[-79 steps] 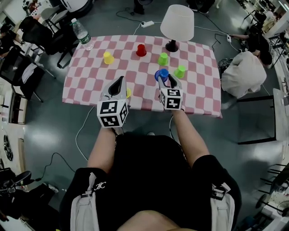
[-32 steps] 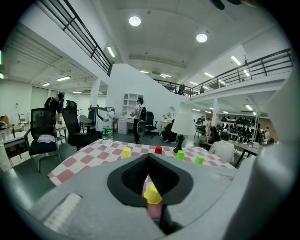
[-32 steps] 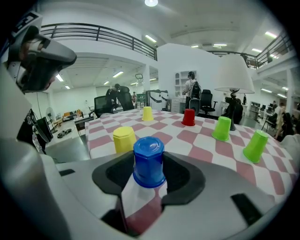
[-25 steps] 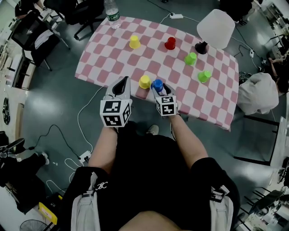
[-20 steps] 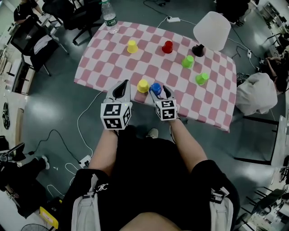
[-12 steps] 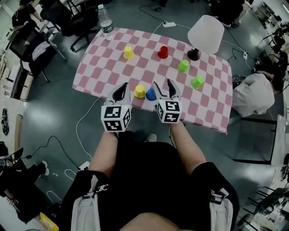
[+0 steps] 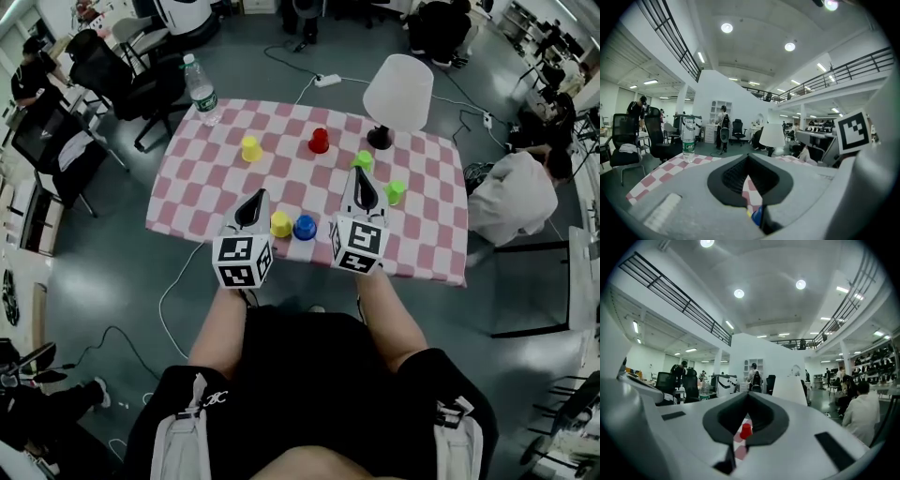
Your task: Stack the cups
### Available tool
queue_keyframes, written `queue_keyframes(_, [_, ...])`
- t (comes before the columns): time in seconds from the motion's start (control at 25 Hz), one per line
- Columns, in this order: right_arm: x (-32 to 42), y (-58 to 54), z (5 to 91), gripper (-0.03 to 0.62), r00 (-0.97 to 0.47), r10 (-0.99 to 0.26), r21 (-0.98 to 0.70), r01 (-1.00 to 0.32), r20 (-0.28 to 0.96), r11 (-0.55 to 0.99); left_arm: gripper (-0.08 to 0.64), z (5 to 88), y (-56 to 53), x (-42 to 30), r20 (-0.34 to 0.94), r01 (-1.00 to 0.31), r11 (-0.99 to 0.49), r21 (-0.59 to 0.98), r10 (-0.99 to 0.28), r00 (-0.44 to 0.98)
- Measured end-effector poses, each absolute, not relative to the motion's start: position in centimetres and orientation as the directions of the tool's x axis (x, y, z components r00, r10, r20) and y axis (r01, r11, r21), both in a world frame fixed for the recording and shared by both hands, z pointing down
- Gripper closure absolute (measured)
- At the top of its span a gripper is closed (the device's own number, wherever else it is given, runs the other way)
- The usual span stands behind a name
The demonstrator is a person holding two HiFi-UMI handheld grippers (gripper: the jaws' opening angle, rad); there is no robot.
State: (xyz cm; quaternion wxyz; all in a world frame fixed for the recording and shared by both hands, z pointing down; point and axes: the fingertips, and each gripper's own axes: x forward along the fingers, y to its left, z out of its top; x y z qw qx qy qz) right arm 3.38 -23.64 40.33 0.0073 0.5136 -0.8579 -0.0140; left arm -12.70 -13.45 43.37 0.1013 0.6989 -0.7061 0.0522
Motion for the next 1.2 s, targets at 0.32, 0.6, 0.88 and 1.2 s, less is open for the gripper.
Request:
queue_keyframes(0.32, [2.8,-24.1,40.2,0.595,-0.425,-0.905,-0.005,-0.905,0.017,0.425,0.545,41.9,-15.6,-13.8,0.191,-0.997,-0.049,0.053,-0.980,0.058])
queue_keyframes(0.6, [-1.1,-23.5,39.9,0.595,-0.404,-0.915,-0.004,-0.915,0.023,0.404,0.545,41.4,-16.4,-16.6,0.195,-0.993,-0.109,0.038,-0.974,0.114])
queue_keyframes(0.88, [-7.6,-22.3,40.5,0.595,-0.423,-0.906,0.005,-0.906,0.021,0.423,0.545,41.2,-17.1,-21.4,0.178,-0.989,-0.143,0.044,-0.973,0.149])
queue_keyframes(1.2, [-13.9,-22.5,41.5,0.595,-0.379,-0.925,-0.063,-0.924,0.033,0.377,0.545,41.4,-17.3,-27.4,0.184,-0.983,-0.180,0.037,-0.966,0.184])
